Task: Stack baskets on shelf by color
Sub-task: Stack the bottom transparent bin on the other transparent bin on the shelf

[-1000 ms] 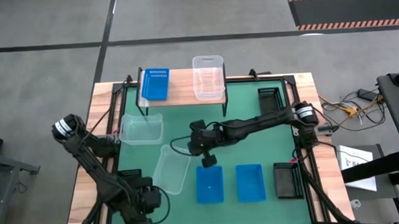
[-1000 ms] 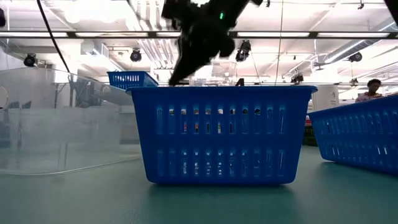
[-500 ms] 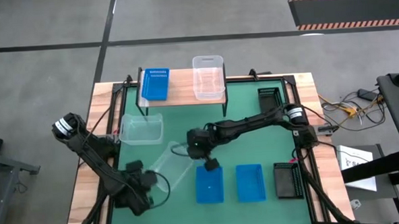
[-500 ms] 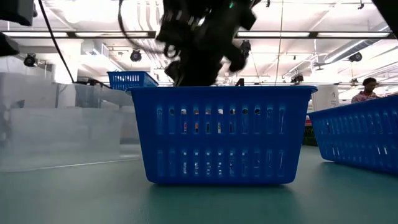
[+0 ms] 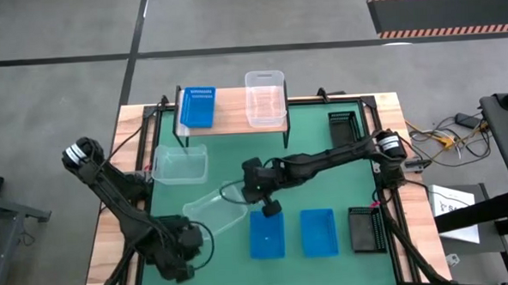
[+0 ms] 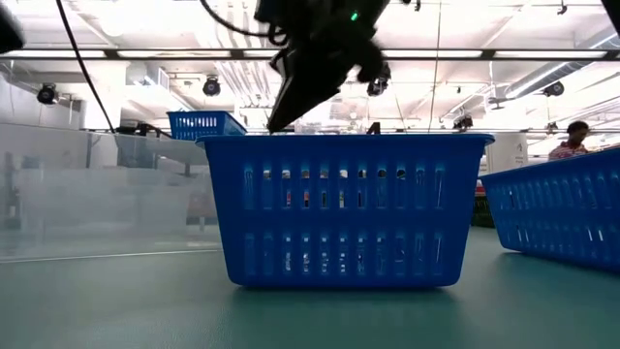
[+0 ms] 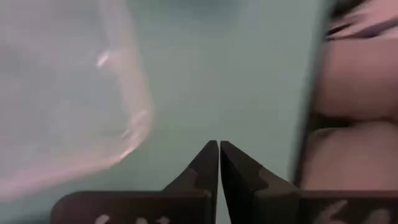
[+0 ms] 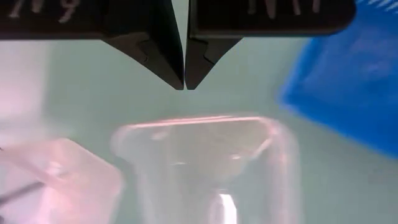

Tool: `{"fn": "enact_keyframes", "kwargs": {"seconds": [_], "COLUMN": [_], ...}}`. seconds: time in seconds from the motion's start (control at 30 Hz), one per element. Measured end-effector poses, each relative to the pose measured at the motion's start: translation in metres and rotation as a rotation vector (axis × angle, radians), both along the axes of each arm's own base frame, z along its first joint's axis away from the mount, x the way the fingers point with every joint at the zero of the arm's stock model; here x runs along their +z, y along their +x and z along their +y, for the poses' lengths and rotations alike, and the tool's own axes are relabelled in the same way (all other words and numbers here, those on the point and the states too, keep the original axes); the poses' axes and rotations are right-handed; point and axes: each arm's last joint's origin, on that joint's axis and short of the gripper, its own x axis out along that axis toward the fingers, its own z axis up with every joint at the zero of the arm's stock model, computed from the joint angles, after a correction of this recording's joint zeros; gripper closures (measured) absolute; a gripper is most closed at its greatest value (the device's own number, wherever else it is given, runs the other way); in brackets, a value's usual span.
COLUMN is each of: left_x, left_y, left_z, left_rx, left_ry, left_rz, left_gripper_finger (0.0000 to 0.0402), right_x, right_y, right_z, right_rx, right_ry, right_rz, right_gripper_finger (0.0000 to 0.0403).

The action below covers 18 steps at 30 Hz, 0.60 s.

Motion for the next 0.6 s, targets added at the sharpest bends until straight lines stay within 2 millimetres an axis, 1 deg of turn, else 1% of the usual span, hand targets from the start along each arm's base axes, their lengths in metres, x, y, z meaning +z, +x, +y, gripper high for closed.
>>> {"fn": "enact_keyframes", "kwargs": {"seconds": [0.1, 0.17, 0.23, 0.3, 0.37, 0.43, 0.5, 0.6], "left_x": [-0.002, -0.007, -0.013, -0.02, -0.024, -0.027, -0.029, -0.029], "left_y": [0.009, 0.011, 0.012, 0.011, 0.008, 0.001, -0.006, -0.013], "left_z": [-0.007, -0.007, -0.006, -0.006, -0.003, 0.004, 0.012, 0.02], "left_rx": [-0.042, -0.017, 0.0, 0.017, 0.046, 0.098, 0.154, 0.225], "left_ry": [0.042, 0.089, 0.117, 0.129, 0.141, 0.175, 0.214, 0.259], "left_rz": [-0.114, -0.134, -0.122, -0.094, -0.035, 0.057, 0.139, 0.212], "left_gripper_finger": [0.0401, 0.0402, 0.0401, 0.0401, 0.0401, 0.0401, 0.0401, 0.0401], "right_x": [-0.01, -0.021, -0.031, -0.041, -0.045, -0.041, -0.032, -0.018], "right_y": [0.009, 0.017, 0.022, 0.024, 0.023, 0.021, 0.015, 0.007], "right_z": [-0.012, -0.016, -0.016, -0.015, -0.011, -0.004, 0.008, 0.026], "right_rx": [-0.063, -0.083, -0.089, -0.057, -0.016, 0.049, 0.131, 0.196], "right_ry": [0.018, 0.032, 0.053, 0.089, 0.139, 0.212, 0.294, 0.308], "right_rz": [-0.039, -0.057, -0.06, -0.034, -0.002, 0.009, 0.022, 0.031], "right_gripper_finger": [0.0394, 0.0394, 0.0394, 0.0394, 0.0394, 0.0394, 0.0394, 0.0394]}}
